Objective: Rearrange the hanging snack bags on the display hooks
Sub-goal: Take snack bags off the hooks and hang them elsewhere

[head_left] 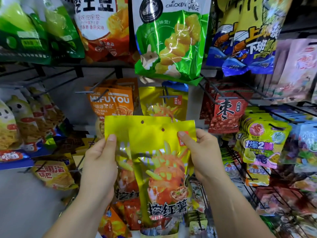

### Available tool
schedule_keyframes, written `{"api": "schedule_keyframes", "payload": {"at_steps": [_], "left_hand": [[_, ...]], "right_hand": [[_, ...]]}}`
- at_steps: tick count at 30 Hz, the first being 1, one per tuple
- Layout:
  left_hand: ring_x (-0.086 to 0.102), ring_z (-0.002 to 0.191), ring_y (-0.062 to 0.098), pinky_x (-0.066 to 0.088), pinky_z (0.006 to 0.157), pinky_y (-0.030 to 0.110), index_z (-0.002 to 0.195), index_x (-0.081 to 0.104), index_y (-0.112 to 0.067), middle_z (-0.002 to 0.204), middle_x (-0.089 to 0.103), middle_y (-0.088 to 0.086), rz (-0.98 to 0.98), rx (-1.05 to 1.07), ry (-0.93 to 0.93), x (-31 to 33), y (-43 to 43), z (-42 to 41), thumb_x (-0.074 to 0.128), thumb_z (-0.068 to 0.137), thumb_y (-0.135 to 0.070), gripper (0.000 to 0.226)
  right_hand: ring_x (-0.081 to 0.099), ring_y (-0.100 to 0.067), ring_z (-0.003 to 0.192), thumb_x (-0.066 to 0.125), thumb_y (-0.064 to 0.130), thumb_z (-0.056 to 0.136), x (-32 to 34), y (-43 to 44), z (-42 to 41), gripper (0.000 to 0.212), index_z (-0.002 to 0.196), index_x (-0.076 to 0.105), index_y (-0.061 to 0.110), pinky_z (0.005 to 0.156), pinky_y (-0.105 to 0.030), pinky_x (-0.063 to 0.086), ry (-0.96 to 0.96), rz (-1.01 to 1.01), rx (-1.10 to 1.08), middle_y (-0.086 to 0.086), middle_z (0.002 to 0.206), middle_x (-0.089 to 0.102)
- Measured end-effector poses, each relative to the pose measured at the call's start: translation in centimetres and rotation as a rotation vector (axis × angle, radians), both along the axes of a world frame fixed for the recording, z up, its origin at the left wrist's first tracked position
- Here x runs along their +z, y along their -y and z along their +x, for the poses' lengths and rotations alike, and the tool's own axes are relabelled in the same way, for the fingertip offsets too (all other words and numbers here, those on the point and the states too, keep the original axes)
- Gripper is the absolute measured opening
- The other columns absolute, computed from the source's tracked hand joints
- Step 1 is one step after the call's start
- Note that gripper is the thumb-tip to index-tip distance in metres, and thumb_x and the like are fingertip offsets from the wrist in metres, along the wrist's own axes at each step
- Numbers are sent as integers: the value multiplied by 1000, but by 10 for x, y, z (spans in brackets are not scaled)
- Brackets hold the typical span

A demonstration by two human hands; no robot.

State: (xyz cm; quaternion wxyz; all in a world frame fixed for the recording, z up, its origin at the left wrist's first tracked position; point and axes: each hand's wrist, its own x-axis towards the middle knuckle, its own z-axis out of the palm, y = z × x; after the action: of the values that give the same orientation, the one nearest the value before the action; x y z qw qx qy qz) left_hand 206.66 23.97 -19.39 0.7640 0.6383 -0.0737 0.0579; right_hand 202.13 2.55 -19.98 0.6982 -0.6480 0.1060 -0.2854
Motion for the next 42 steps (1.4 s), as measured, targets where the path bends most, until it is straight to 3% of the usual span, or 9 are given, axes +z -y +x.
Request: {"api": "schedule_keyframes", "payload": {"at_steps": [4, 9, 11, 14, 17, 25, 31, 34, 42], "left_hand": [[61, 72, 34, 52, 57, 32, 89, 72, -19, 84, 68, 17, 29, 107, 23, -2, -14, 7, 47, 110, -37, 37], [58, 61, 56, 51, 54, 71, 86, 71, -20, 85, 61, 40, 114, 206, 98, -3, -23, 10, 47, 110, -41, 40], [56, 56, 39, 50, 46, 60, 83, 71, -20, 74, 64, 30, 105, 235, 111, -5, -26, 12, 46, 110, -39, 41], [52, 47, 5, 43, 45, 22, 82, 67, -18, 53, 62, -11, 105, 243, 141, -7, -29, 12, 44, 112, -32, 40], [50, 43, -2, 39, 44, 11, 88, 67, -17, 48, 57, -18, 121, 235, 144, -5, -30, 8, 42, 112, -30, 38], [52, 51, 2, 38, 57, 30, 82, 66, -18, 57, 61, -15, 194, 267, 137, -2, -32, 10, 42, 112, -33, 41], [52, 52, 8, 43, 55, 29, 80, 64, -14, 57, 62, -5, 231, 300, 139, -5, -42, 15, 42, 111, -40, 45], [61, 69, 32, 52, 65, 48, 87, 67, -15, 80, 70, 15, 240, 328, 117, -6, -48, 19, 43, 110, -46, 45], [64, 68, 51, 59, 59, 59, 94, 76, -28, 88, 68, 30, 201, 174, 69, 10, -35, 3, 45, 109, -43, 38]], "right_hand": [[66, -54, 80, 70, 21, 99, 15, 8, 8, 13, 90, 74, 12, 67, -67, 57, 58, -86, -97, -28, 94, 71], [62, -51, 78, 70, 38, 91, 30, 9, 18, 28, 90, 68, 11, 68, -65, 55, 95, -155, -129, -25, 89, 66], [59, -39, 72, 70, 30, 96, 33, 8, 22, 26, 88, 64, 6, 69, -54, 51, 105, -171, -158, -20, 82, 63], [63, -49, 75, 69, 40, 92, 34, 4, 30, 30, 89, 65, 10, 66, -64, 55, 100, -188, -169, -24, 86, 65], [64, -40, 76, 69, 39, 92, 33, 2, 35, 26, 89, 68, 12, 68, -65, 55, 89, -204, -198, -20, 89, 69], [51, -12, 65, 69, 22, 99, 32, 3, 42, 22, 90, 64, 2, 64, -35, 45, 90, -207, -254, -22, 84, 65], [56, -20, 69, 69, 22, 97, 33, 6, 61, 21, 87, 66, 3, 65, -37, 44, 61, -238, -292, -20, 85, 68], [57, -23, 67, 69, 22, 95, 35, 11, 80, 20, 85, 65, 5, 64, -36, 43, 35, -247, -337, -19, 81, 68], [57, -23, 65, 72, 28, 92, 40, 25, 109, 26, 71, 62, 15, 58, -31, 35, -48, -345, -444, -4, 69, 64]]}}
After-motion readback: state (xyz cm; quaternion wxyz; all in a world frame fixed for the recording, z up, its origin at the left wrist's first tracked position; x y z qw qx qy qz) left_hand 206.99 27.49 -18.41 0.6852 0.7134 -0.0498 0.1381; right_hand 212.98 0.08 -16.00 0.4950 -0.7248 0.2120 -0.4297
